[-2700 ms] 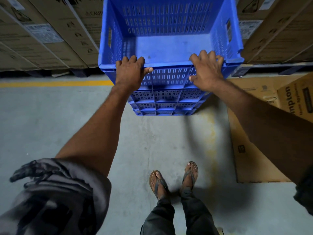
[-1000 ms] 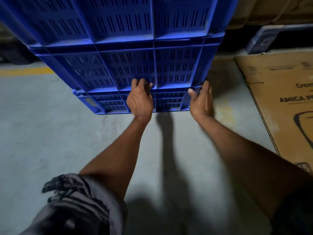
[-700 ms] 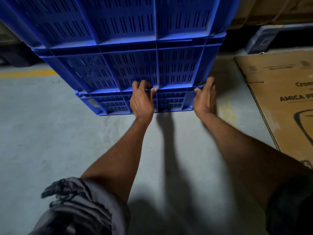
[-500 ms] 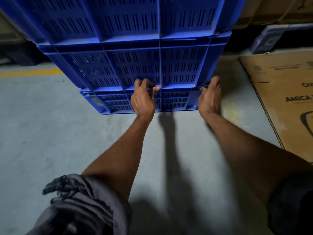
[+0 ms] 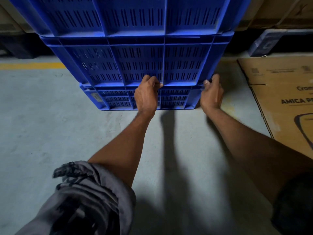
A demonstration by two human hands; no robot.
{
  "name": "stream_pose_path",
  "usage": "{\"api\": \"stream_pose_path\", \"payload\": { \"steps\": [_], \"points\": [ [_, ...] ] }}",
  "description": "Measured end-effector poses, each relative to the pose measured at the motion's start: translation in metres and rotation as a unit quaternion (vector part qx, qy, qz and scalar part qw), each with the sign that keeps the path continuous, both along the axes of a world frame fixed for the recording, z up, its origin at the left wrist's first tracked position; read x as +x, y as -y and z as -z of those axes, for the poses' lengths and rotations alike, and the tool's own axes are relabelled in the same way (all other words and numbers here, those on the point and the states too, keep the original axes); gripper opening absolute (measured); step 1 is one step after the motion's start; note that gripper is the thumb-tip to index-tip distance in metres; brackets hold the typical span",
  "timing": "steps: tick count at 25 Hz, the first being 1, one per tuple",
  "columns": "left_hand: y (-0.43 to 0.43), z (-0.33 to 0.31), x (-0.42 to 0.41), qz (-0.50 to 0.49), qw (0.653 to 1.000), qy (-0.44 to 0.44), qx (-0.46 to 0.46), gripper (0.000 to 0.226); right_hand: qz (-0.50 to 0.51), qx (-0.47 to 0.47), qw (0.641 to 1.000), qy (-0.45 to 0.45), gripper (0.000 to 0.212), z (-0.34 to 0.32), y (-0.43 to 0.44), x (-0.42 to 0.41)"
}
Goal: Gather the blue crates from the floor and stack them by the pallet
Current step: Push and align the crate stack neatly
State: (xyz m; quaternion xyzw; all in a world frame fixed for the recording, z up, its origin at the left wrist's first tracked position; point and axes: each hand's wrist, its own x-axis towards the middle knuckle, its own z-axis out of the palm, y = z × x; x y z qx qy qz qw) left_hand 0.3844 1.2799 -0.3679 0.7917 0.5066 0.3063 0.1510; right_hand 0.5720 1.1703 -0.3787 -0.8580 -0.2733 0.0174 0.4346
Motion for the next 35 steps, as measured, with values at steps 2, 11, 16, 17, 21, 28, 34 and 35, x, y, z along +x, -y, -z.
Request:
{"api": "stream_pose_path", "payload": {
  "steps": [2, 11, 16, 17, 21, 28, 34, 35],
  "points": [
    [-0.003, -0.001, 0.002, 0.011, 1.0, -0.016, -0.004, 0.002, 0.006, 0.0, 1.0, 0.004, 0.01, -0.001, -0.002, 0.003],
    [-0.01, -0.006, 0.001, 0.018, 0.999, -0.045, -0.005, 0.012, -0.026, -0.031, 0.999, -0.002, 0.009, -0.014, 0.001, 0.009],
    [-0.01, -0.002, -0.002, 0.013, 0.999, -0.048, 0.003, 0.013, -0.019, -0.043, 0.999, 0.006, 0.012, -0.018, 0.006, 0.0],
    [-0.01, -0.003, -0.002, 0.015, 0.999, -0.045, -0.001, 0.013, -0.032, -0.044, 0.999, 0.006, 0.013, -0.021, 0.007, 0.0],
    [-0.01, -0.009, -0.004, 0.02, 0.999, -0.039, -0.021, 0.014, 0.001, -0.036, 0.999, -0.026, 0.02, -0.018, 0.009, -0.012],
    [0.005, 0.003, -0.066, -0.245, 0.959, 0.14, -0.017, 0.027, -0.15, 0.036, 0.983, 0.097, 0.022, -0.02, -0.036, -0.113],
    [-0.039, 0.007, -0.107, -0.201, 0.963, 0.158, -0.082, 0.029, -0.138, -0.021, 0.979, 0.147, 0.025, -0.011, -0.064, -0.122],
    [-0.044, 0.008, -0.108, -0.197, 0.964, 0.16, -0.077, 0.027, -0.134, -0.038, 0.98, 0.144, 0.023, -0.011, -0.066, -0.121]
  ]
}}
